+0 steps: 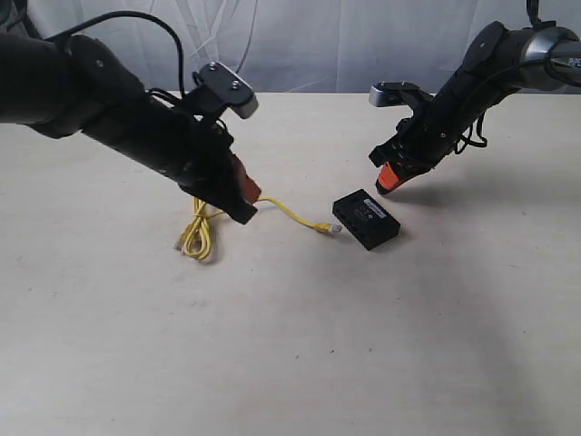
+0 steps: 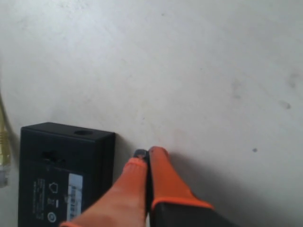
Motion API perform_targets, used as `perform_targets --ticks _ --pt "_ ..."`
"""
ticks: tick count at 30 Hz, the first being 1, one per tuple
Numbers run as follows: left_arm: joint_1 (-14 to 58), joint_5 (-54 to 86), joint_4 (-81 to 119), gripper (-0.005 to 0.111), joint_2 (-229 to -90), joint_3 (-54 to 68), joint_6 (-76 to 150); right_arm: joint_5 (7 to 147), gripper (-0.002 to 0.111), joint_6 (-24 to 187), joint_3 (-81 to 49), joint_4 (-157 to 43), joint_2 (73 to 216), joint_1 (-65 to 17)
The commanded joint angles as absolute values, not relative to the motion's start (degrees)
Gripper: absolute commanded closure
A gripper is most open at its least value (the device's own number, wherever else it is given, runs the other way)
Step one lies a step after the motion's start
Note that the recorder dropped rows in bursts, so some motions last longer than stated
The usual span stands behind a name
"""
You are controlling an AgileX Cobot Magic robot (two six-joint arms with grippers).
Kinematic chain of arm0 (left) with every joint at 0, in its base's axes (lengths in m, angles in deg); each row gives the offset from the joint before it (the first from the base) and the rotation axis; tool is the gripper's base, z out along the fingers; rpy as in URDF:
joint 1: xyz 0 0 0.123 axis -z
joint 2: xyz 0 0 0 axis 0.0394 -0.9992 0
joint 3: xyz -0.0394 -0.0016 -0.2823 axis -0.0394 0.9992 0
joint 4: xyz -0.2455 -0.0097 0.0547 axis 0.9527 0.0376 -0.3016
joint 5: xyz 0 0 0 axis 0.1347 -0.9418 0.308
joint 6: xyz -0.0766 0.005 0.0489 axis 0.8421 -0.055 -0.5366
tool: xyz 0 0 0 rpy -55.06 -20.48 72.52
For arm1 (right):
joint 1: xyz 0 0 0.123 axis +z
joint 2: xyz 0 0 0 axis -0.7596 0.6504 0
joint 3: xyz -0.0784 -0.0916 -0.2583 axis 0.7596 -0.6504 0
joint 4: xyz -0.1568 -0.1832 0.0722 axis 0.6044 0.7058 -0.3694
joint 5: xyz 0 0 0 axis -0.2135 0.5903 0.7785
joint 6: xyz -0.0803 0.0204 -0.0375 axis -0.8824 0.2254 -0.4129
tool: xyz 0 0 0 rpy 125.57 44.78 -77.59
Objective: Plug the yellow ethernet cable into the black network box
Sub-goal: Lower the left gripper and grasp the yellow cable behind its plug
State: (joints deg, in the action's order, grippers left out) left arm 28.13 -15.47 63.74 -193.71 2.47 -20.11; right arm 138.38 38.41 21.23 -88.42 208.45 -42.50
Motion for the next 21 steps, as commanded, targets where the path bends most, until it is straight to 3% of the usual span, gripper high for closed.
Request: perform_targets --ticks 1,21 --pt "29.6 -18.7 66.9 0.107 -197.2 -0.1 -31.1 139.2 0.109 38.5 21.4 -88.5 208.3 -42.7" --pt "29.8 -32.7 64.6 0.107 -212.5 -17.4 -37.3 144.4 0.109 38.6 21.4 -91.0 208.4 -42.7"
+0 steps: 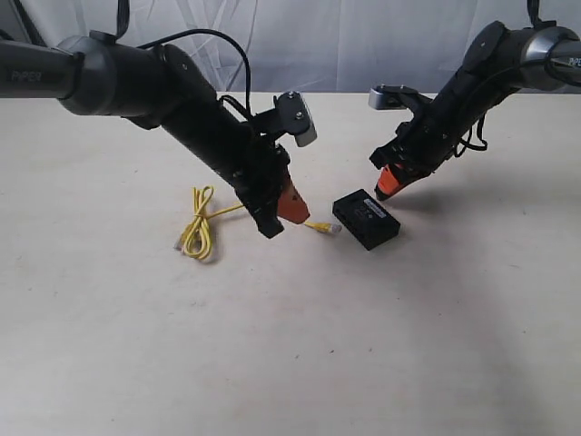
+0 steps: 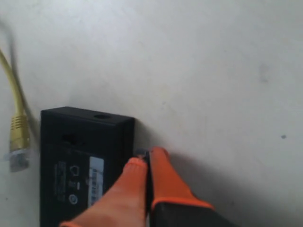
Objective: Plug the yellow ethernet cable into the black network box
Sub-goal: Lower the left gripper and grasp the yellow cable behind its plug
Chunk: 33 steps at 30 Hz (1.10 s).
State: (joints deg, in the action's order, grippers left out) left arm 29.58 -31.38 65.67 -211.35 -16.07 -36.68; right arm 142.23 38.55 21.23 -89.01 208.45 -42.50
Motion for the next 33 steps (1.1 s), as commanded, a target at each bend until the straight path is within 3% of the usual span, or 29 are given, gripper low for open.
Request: perform_targets --ticks 1,6,16,33 --pt "29.8 -32.1 64.6 0.107 -212.7 -17.5 -37.3 144.4 0.109 38.6 21.4 -91.4 208.4 -42.7" --pt "29.8 -29.7 64.1 0.094 -213.0 -17.5 -40.1 144.3 0.109 38.3 21.4 -89.7 208.4 -42.7" --pt "30.0 -28.7 65.4 0.053 -215.1 -18.4 -42.7 145.7 0.109 38.4 21.4 -86.9 208.5 -42.7" --pt "32.1 -39.3 58.1 0.052 -222.1 -31.6 -41.5 146.9 0.109 38.4 21.4 -85.2 209.6 -42.8"
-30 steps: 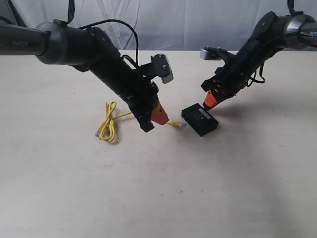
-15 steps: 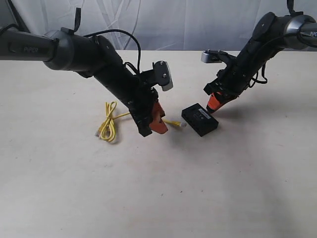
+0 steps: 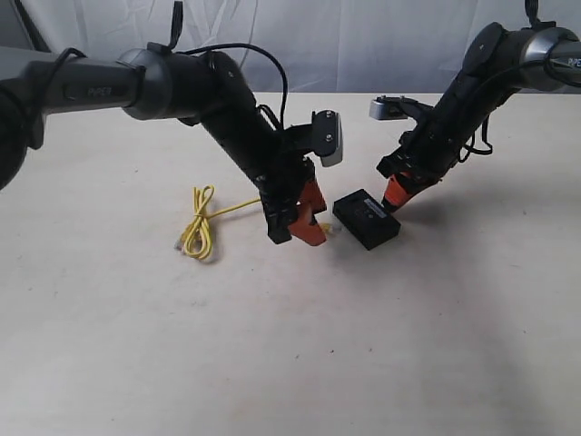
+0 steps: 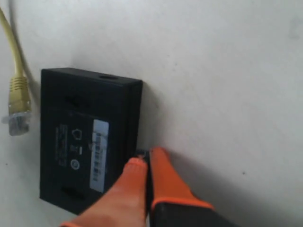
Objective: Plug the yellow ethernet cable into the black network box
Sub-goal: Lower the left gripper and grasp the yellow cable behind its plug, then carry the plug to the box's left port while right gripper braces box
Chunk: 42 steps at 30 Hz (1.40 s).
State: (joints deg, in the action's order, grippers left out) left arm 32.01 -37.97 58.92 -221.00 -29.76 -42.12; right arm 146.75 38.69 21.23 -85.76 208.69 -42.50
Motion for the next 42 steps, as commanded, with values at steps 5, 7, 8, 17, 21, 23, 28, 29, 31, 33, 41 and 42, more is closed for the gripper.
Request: perform_targets --ticks 5,7,8,17,21,23,28,29,31,33,41,42 --pt "32.1 -39.4 57.9 0.052 -225.1 -34.5 -41.5 146.8 0.109 38.4 21.4 -85.2 209.7 -42.8" --pt "32.1 -39.4 57.9 0.052 -225.7 -35.4 -41.5 146.8 0.109 38.4 21.4 -85.2 209.7 -42.8" --pt "32.1 -39.4 57.9 0.052 -226.0 -35.8 -41.5 146.8 0.109 38.4 21.4 -85.3 209.7 -42.8" --pt "32.1 -39.4 57.9 0.057 -228.4 -36.5 -41.5 146.5 0.109 38.4 21.4 -85.4 209.7 -42.8" --pt "32.1 -39.4 57.6 0.060 -228.5 -36.5 -41.5 146.4 0.109 38.4 21.4 -85.4 209.7 -42.8" --pt "32.1 -39.4 55.1 0.077 -228.5 -36.5 -41.0 146.3 0.109 38.4 21.4 -85.4 209.7 -42.8" --pt "32.1 -38.9 45.9 0.107 -228.5 -36.5 -31.1 145.7 0.109 38.4 21.4 -85.4 209.7 -42.8" --pt "32.1 -38.6 45.2 0.107 -228.3 -36.5 -29.9 145.7 0.109 38.4 21.4 -85.4 209.7 -42.8" --pt "32.1 -38.2 44.4 0.107 -227.8 -36.5 -27.9 145.7 0.109 38.4 21.4 -85.4 209.7 -42.8" --pt "32.1 -36.9 43.2 0.107 -227.0 -36.5 -24.5 145.7 0.109 38.4 21.4 -85.4 209.7 -42.8" --pt "32.2 -36.1 33.7 0.107 -222.7 -36.5 -4.2 145.7 0.109 38.4 21.4 -86.0 209.7 -42.8" --pt "32.5 -36.4 33.0 0.107 -222.6 -36.5 -3.6 145.7 0.109 38.4 21.4 -86.0 209.7 -42.8"
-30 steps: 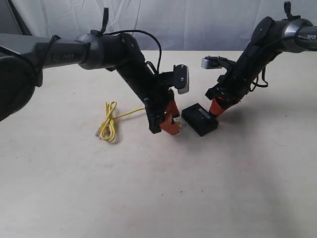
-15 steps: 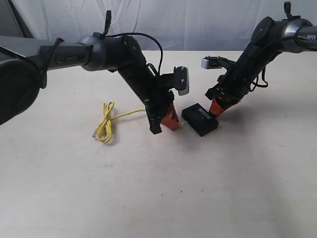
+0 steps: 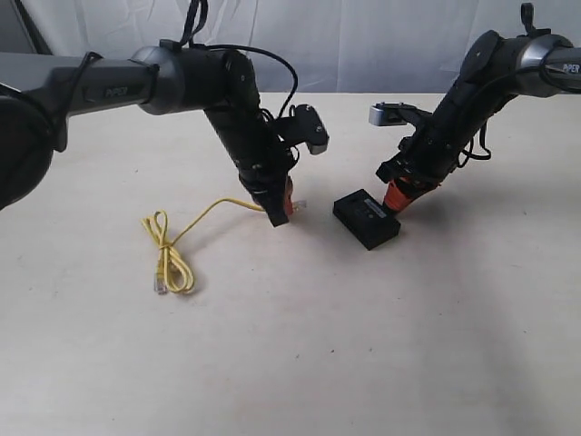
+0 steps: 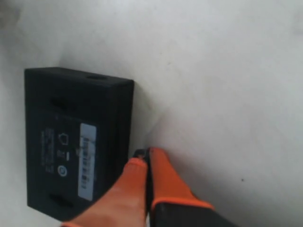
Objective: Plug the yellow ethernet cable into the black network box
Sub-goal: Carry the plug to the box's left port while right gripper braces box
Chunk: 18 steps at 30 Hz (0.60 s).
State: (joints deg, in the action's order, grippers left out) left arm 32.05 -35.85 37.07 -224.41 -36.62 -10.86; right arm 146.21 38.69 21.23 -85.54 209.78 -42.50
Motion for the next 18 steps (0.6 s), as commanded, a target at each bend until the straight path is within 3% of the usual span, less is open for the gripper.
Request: perform_targets --ticks 1,7,18 --pt "32.8 -36.6 31.8 0.107 -222.6 -36.5 -2.7 145.7 0.109 38.4 21.4 -86.3 209.7 -42.8" --pt "37.2 -37.3 22.1 0.107 -222.6 -36.5 10.8 145.8 0.109 38.9 21.4 -87.0 209.7 -42.8" --pt "40.3 -37.1 22.4 0.107 -222.6 -36.5 13.8 145.7 0.109 39.0 21.4 -87.5 209.7 -42.8"
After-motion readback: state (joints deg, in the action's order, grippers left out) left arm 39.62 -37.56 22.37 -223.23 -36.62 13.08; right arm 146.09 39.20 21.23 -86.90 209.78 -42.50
